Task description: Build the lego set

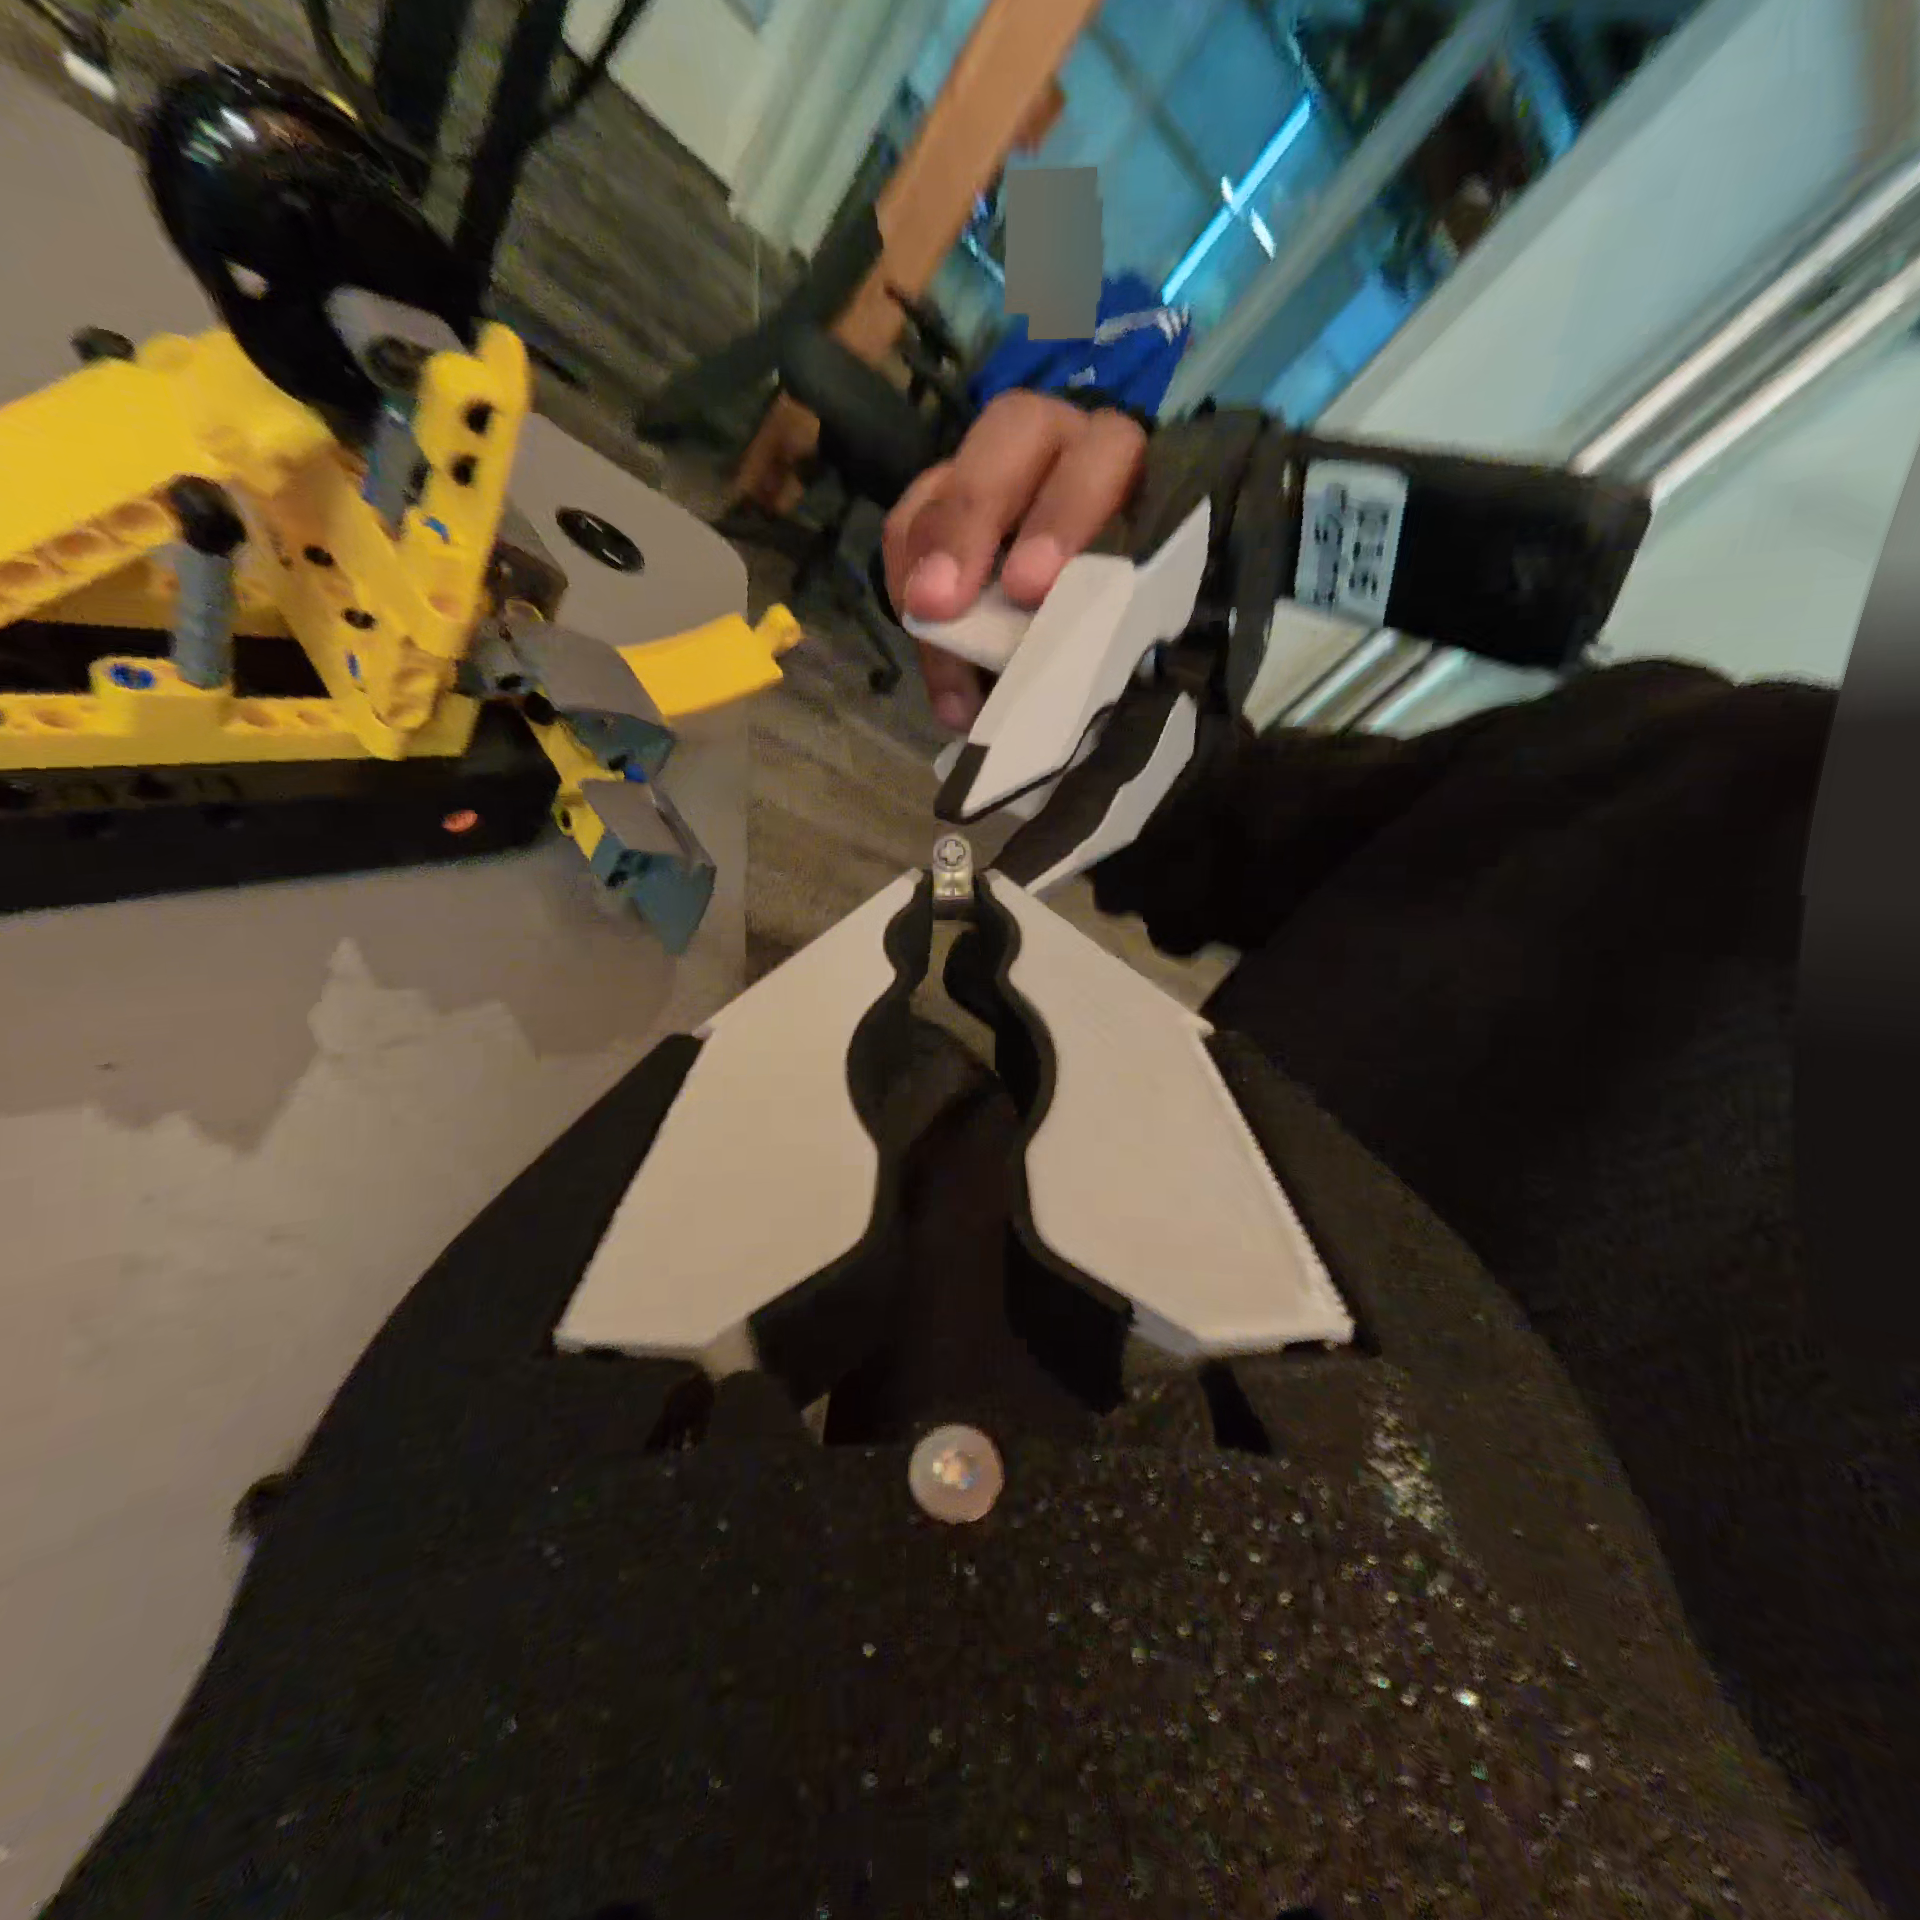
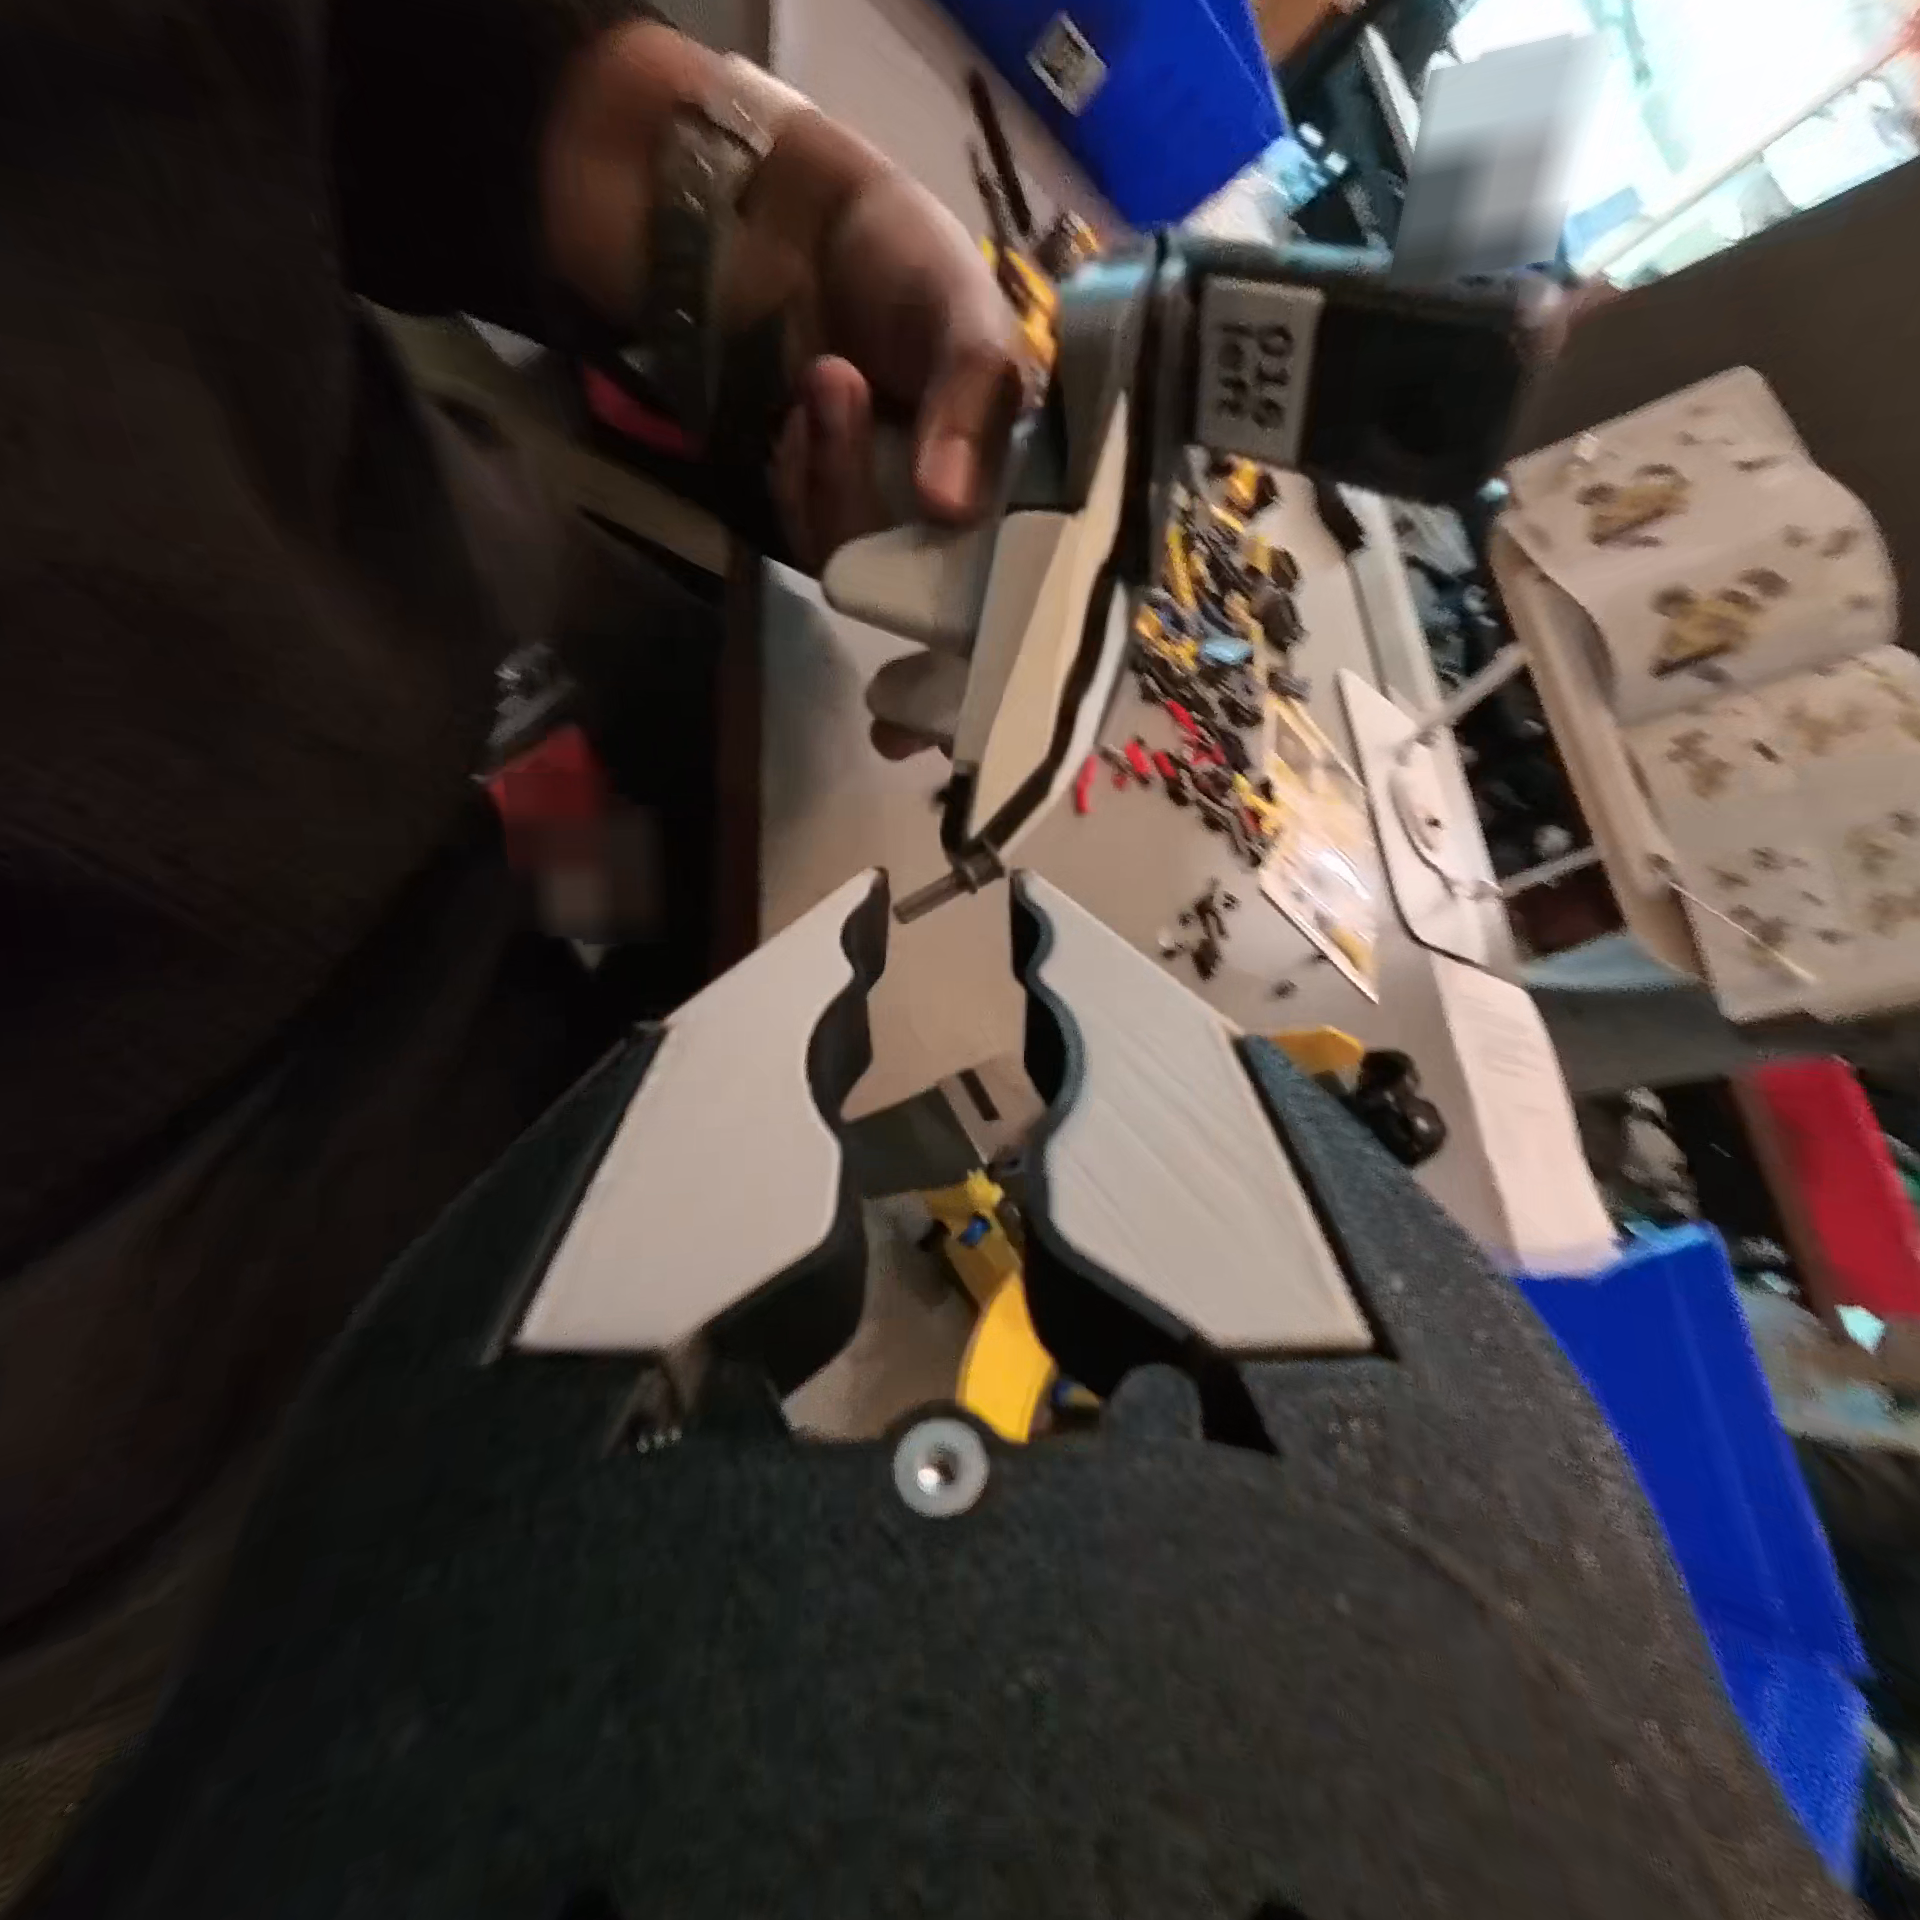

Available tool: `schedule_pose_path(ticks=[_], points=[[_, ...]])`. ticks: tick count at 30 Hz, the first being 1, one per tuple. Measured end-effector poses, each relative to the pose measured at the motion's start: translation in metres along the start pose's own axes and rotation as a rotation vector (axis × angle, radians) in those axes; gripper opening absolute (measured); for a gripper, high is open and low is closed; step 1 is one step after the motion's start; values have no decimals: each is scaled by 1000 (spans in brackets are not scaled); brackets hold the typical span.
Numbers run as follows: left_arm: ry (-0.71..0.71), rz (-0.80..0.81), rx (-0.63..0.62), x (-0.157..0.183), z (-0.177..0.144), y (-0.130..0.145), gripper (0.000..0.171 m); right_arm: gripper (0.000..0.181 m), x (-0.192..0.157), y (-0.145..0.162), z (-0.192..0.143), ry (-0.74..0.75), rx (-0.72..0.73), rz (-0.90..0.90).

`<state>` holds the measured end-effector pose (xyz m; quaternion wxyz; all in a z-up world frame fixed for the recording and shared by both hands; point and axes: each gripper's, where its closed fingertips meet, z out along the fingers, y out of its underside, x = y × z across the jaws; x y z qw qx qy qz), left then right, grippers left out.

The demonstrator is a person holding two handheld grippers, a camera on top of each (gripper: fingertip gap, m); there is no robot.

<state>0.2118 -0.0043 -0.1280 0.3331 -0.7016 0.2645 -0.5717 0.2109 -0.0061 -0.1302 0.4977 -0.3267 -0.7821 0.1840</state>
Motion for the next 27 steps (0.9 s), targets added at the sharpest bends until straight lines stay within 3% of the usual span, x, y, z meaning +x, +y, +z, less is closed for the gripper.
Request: schedule_pose_path(ticks=[5, 8, 16, 18, 20, 24, 27], points=[[52, 1, -106, 9, 6, 17, 6, 29, -17, -10, -4, -188, 70, -21], [43, 21, -162, 9, 4, 28, 6, 22, -29, -13, 0, -255, 86, -42], [66, 40, -266, 11, 1, 46, 6, 22, -47, -10, 13, -303, 49, -118], [67, 46, -284, 11, 2, 48, 6, 21, -48, -10, 13, -305, 37, -141], [97, 57, -287, 14, 2, 48, 7, 8, -43, -16, 11, -275, 54, -141], [126, 90, -180, 23, 0, 27, 7, 9, -24, -23, 2, -173, 96, -38], [145, 77, -175, 24, 4, 24, 7, 10, -22, -20, -2, -112, 111, -9]])
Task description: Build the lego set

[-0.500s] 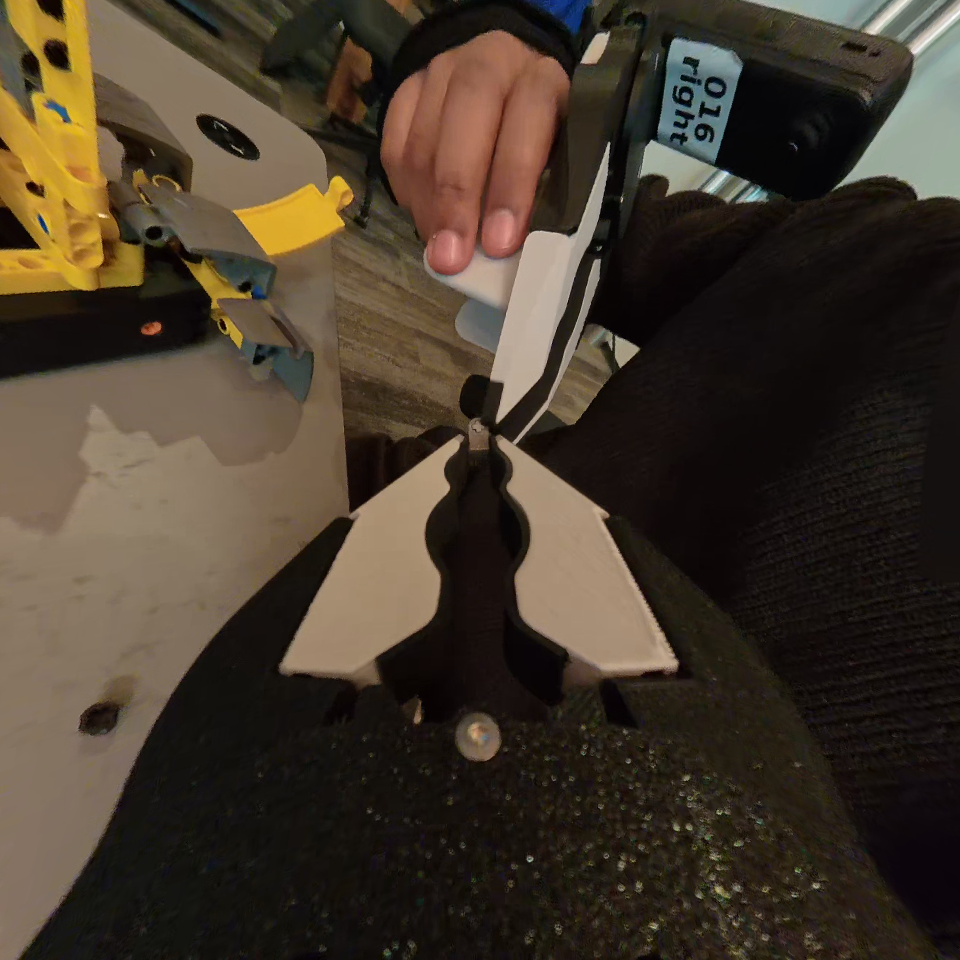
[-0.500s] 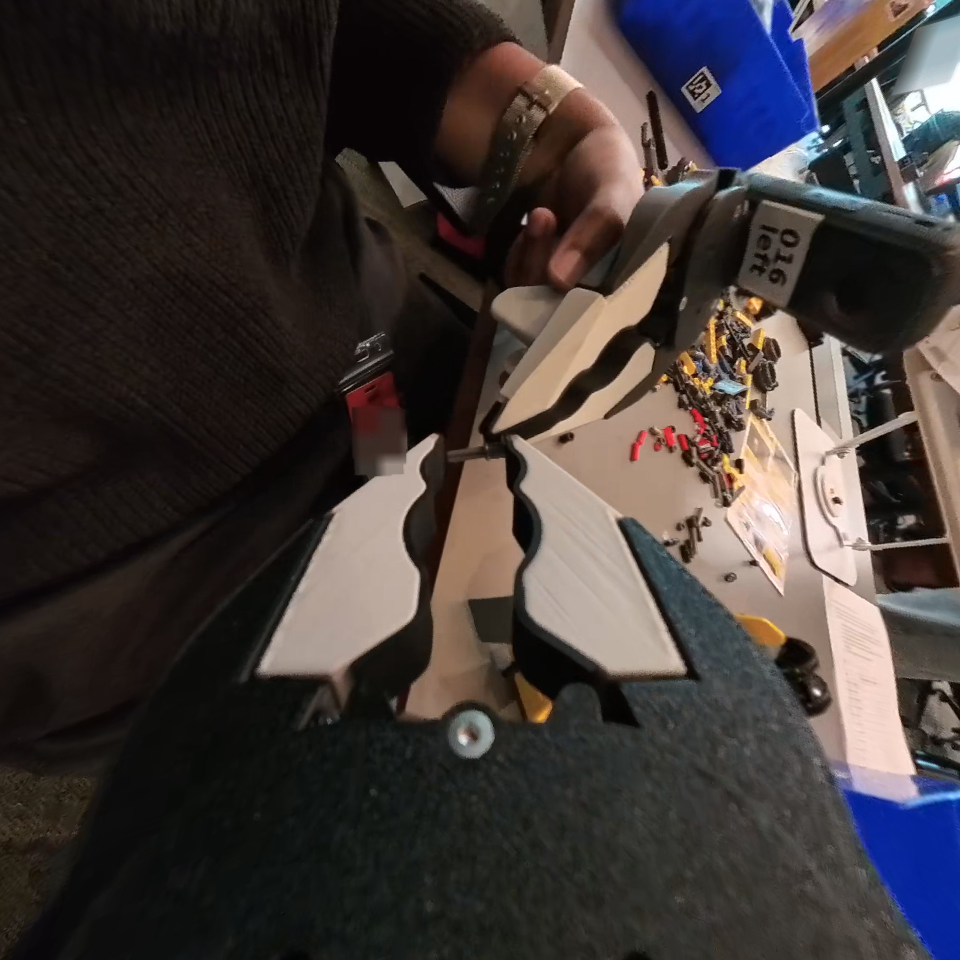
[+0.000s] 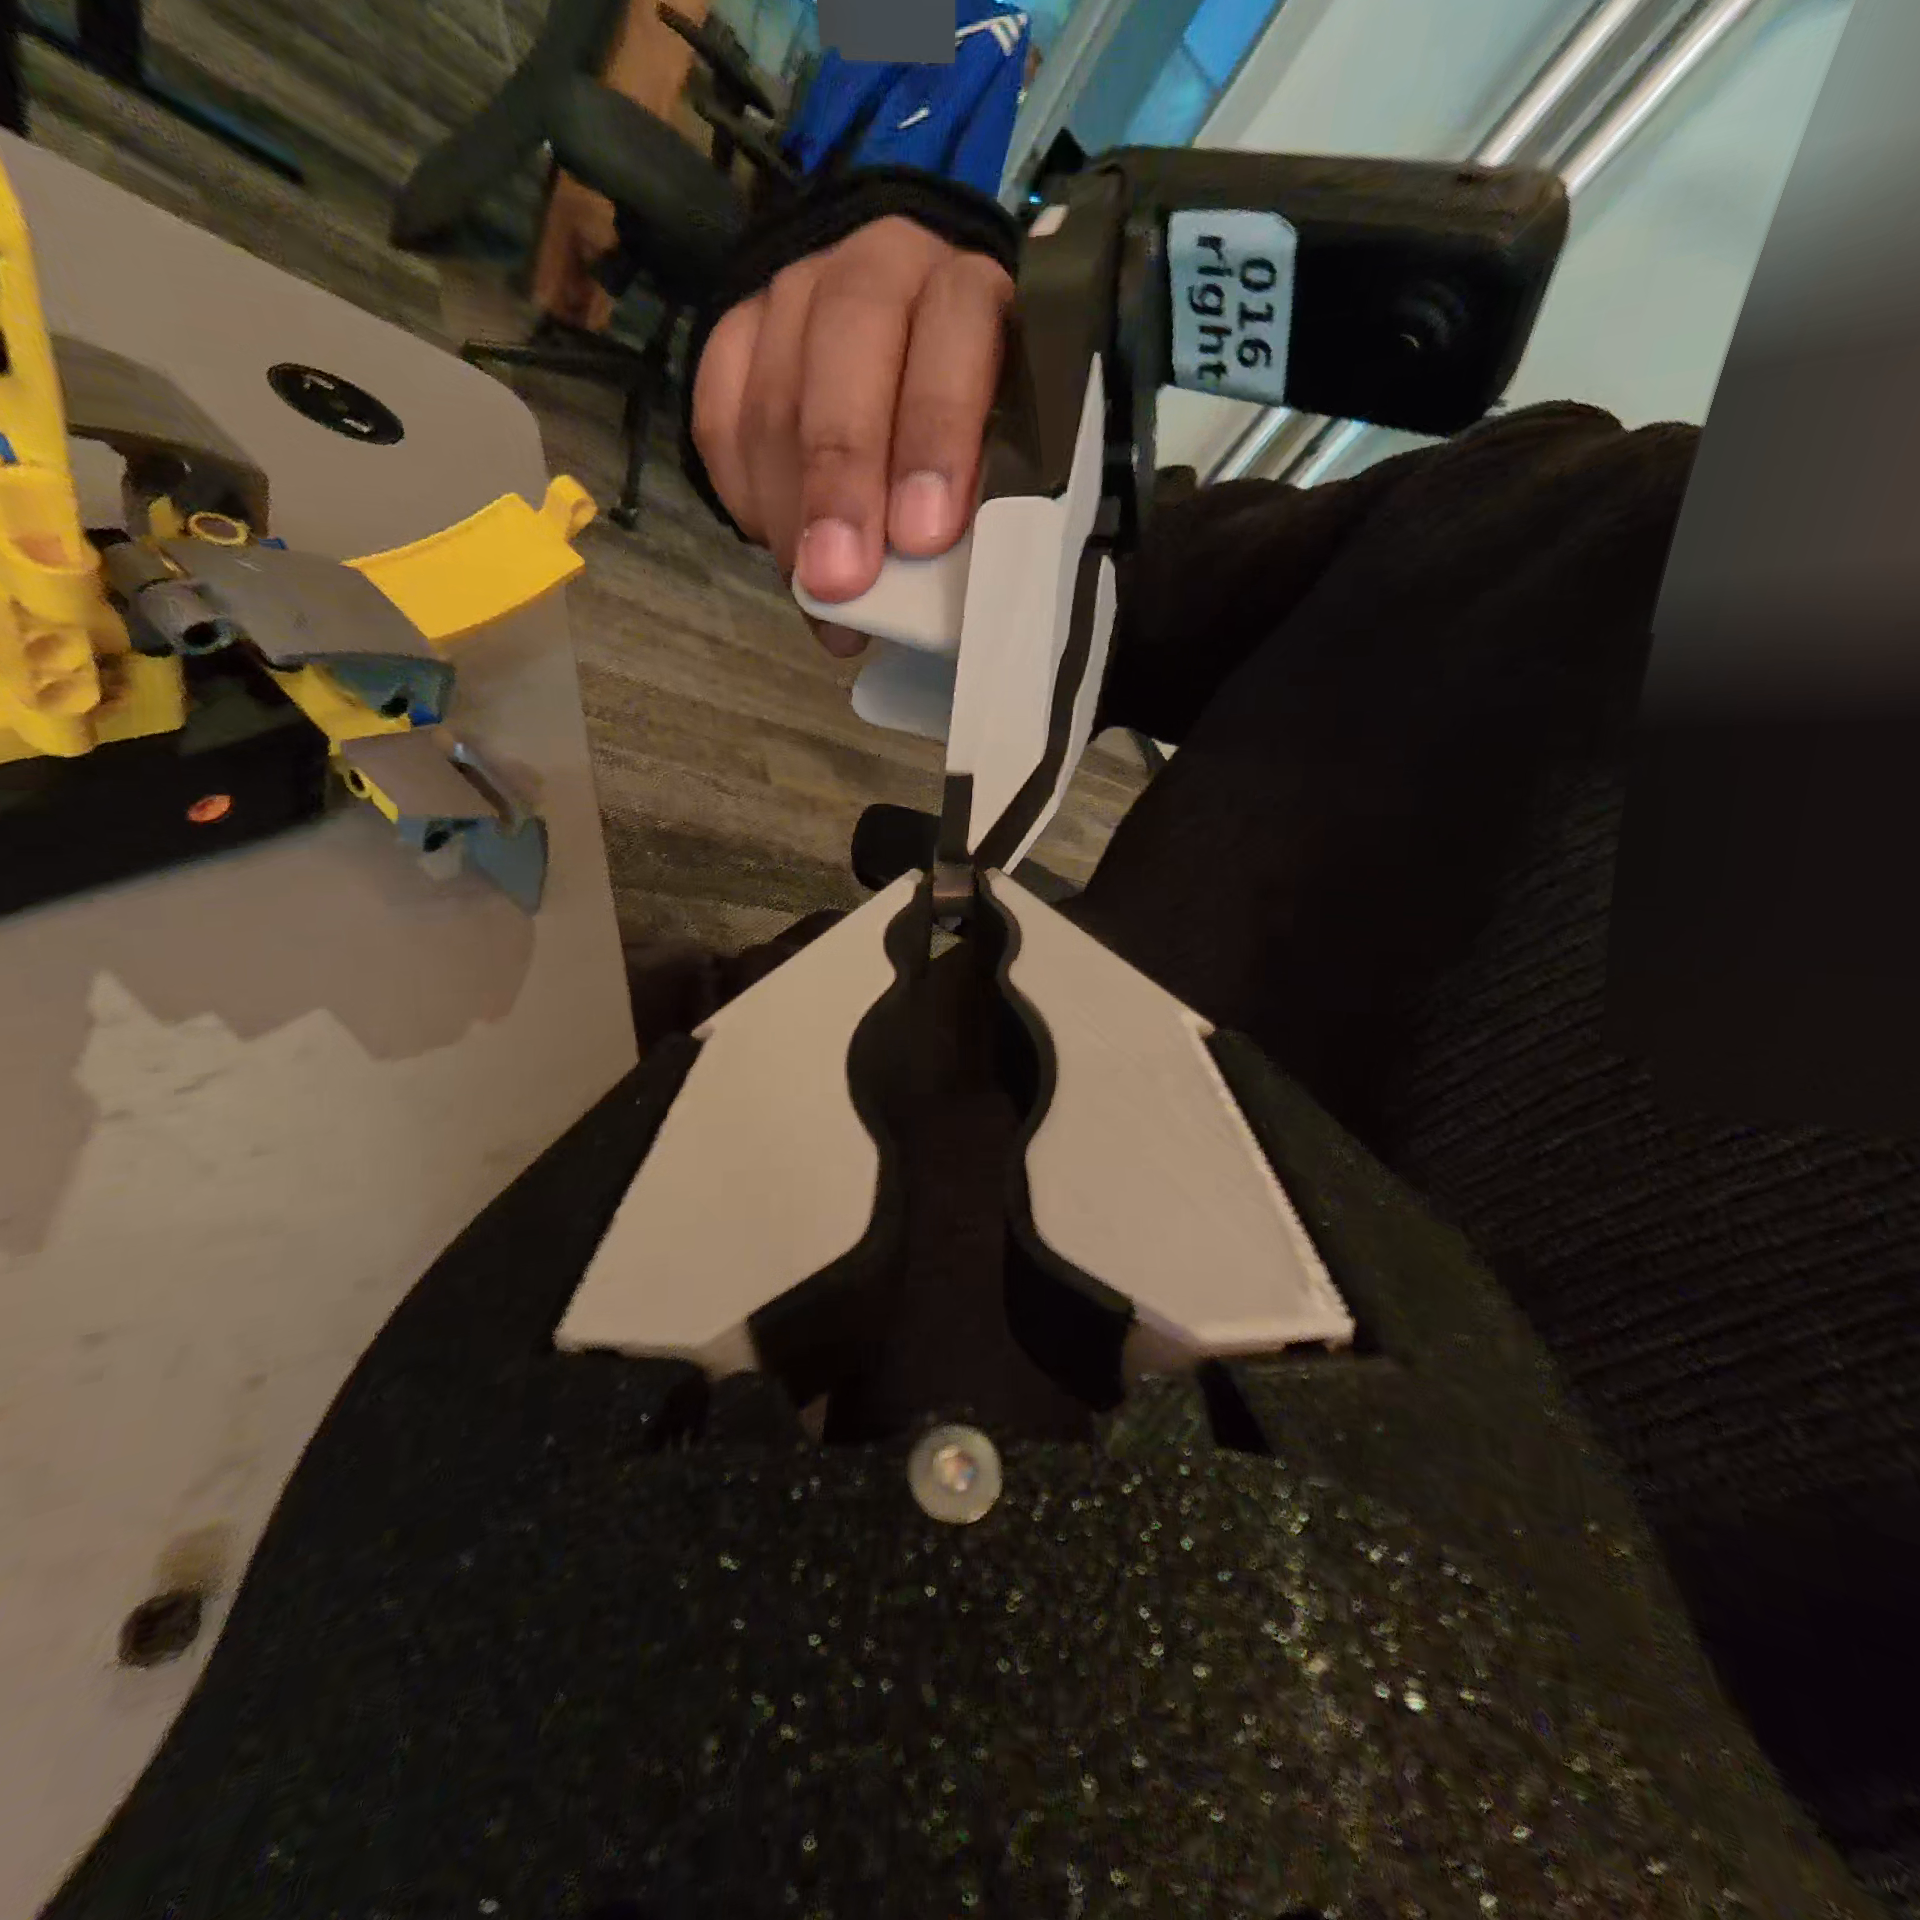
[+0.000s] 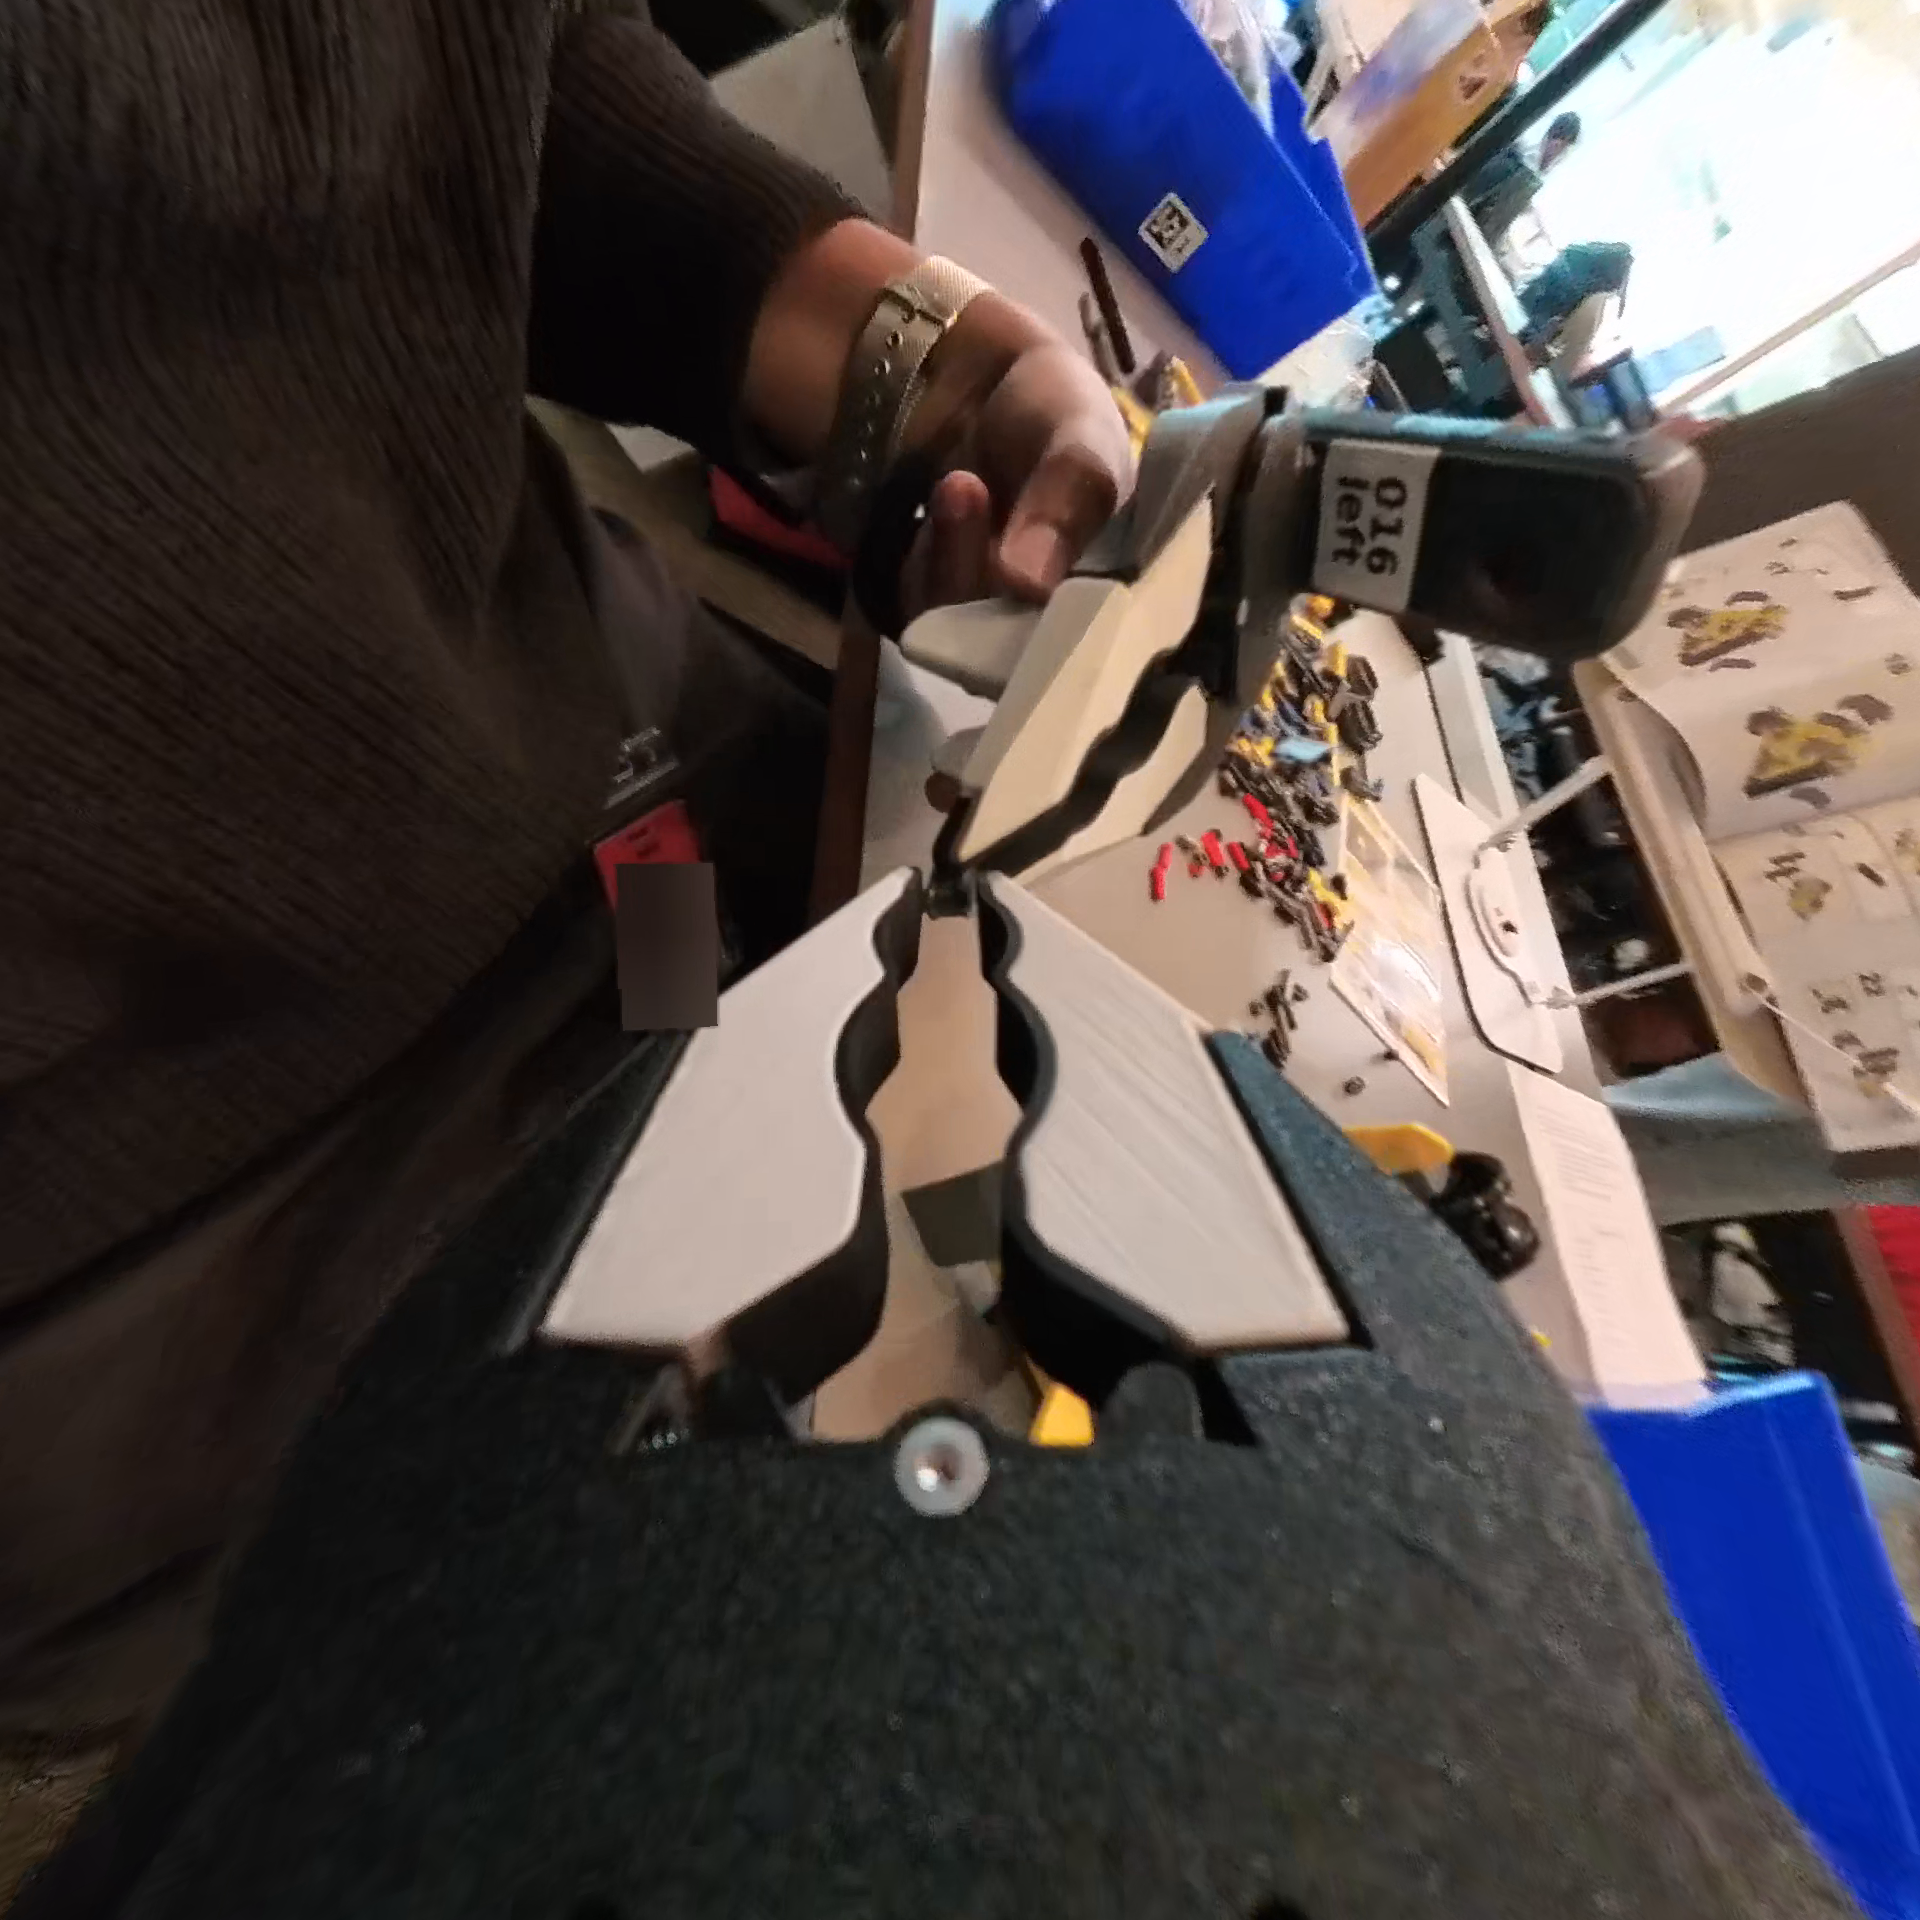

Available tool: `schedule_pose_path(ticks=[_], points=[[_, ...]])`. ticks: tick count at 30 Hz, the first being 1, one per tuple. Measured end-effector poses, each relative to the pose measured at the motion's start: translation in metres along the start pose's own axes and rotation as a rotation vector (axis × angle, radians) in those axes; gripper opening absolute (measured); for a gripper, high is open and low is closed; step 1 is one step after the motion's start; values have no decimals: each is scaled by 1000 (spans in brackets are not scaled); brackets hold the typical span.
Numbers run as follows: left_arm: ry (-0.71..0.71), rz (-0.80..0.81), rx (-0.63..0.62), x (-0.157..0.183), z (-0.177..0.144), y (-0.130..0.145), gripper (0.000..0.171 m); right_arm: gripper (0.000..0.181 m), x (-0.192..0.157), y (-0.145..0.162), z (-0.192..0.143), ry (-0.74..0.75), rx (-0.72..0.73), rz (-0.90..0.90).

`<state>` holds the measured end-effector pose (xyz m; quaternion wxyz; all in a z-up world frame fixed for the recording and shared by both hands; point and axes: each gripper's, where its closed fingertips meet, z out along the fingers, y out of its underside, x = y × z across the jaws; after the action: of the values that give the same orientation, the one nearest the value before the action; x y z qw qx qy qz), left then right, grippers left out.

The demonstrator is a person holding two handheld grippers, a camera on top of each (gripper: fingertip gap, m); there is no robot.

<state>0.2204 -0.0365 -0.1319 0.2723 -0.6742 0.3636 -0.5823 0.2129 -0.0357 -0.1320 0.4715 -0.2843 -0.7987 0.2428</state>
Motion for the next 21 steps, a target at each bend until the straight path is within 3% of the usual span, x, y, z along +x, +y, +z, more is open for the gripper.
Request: schedule_pose_path(ticks=[4, 8, 10, 16, 21], points=[[34, -47, -11, -10, 2, 2, 6, 46, -8, 12, -2, 14, -56, 0], [67, -93, 12, -14, 1, -1, 6, 43, -9, 16, 1, 45, -39, 53], [71, -93, -1, -14, 4, 0, 6, 23, -6, 16, 1, 73, -8, 65], [115, -110, 11, -6, 5, -4, 6, 22, -2, 8, -2, 103, 37, 95], [134, -92, 131, -1, 1, -24, 8, 23, 17, 3, -13, 242, 71, 165]])
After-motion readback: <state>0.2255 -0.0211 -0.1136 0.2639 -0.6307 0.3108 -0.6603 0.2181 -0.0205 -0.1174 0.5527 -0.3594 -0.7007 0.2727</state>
